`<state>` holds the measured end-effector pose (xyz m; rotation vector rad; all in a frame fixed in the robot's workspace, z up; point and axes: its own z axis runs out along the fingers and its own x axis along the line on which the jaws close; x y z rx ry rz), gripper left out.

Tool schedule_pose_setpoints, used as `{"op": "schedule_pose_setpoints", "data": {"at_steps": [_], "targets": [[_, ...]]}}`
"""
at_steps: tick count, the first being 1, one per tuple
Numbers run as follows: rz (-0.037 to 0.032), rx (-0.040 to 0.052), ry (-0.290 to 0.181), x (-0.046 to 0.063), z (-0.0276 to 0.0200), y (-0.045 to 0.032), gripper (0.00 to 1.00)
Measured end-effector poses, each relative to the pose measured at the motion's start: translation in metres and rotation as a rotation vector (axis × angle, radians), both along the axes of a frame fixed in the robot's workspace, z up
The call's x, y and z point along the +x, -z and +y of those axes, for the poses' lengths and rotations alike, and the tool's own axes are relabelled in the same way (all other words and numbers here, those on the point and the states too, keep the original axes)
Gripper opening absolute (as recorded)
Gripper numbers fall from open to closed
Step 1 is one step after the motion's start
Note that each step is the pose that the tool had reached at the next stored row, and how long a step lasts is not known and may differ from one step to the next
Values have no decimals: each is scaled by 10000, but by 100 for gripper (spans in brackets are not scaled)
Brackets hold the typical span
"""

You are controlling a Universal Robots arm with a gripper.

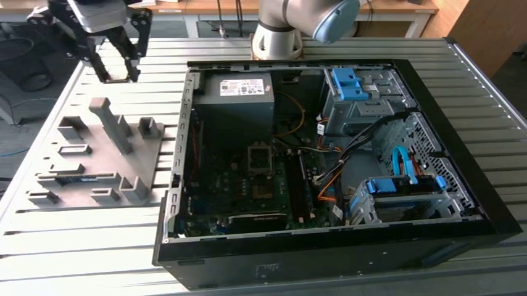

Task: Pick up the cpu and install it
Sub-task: 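Pick up the cpu and move it towards the insertion slot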

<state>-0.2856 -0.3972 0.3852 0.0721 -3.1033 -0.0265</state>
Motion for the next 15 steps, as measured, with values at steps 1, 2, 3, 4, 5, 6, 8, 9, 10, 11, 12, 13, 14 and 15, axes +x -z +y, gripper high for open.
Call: {"op": "schedule_pose_setpoints", "data": {"at_steps": [1,2,3,4,5,6,8,9,10,11,12,13,14,15], "targets": [[2,-1,1,42,0,-1,47],[1,-1,1,85,0,0,47],[1,0,0,124,0,0,47],[1,0,-1,160,0,0,47],[1,0,-1,197,0,1,47],[2,-1,0,233,0,0,47],[2,-1,0,303,0,0,47],[2,0,0,339,0,1,47],[2,0,-1,373,0,1,47],[2,0,-1,406,0,1,47],[2,-1,0,440,0,1,47],[1,0,1,472,0,1,47],[2,-1,1,503,0,1,47],[3,-1,0,535,0,1,47]]}}
